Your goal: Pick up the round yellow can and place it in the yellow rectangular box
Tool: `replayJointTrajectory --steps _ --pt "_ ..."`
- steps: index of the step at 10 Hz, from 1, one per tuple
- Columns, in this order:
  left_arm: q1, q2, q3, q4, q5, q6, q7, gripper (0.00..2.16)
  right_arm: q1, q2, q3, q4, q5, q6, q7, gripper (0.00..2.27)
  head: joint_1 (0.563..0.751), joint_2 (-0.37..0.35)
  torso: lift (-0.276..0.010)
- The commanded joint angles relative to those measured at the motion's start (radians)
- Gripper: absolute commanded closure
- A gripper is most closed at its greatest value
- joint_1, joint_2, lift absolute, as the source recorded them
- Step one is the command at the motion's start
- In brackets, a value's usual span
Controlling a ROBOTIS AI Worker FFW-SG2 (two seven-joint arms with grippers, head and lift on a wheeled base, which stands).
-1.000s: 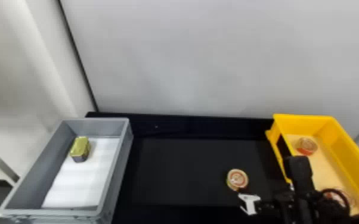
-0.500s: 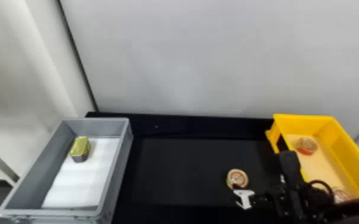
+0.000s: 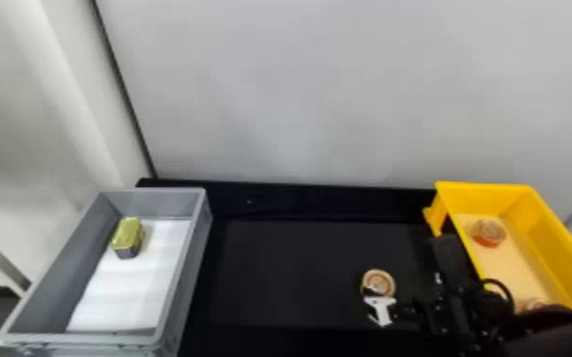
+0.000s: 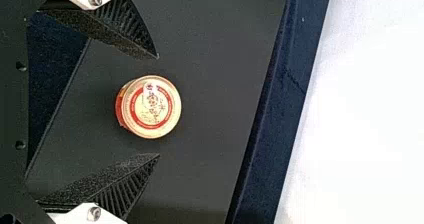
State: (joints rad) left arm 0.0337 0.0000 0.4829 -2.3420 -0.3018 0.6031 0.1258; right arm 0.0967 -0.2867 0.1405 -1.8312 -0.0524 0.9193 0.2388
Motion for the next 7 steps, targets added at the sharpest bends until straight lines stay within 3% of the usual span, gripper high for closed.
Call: replayJointTrajectory --steps 1,7 --pt "0.0 -0.003 -0.004 0.003 0.001 0.0 0.0 0.14 -0.015 0.001 0.007 0.046 0.006 -0.021 0.002 0.09 0.694 0.014 -0.068" --pt "-0.001 -0.003 -0.013 0.004 0.0 0.0 0.003 0.14 -0.061 0.018 0.005 0.161 0.014 -0.081 0.004 0.1 0.694 0.014 -0.068"
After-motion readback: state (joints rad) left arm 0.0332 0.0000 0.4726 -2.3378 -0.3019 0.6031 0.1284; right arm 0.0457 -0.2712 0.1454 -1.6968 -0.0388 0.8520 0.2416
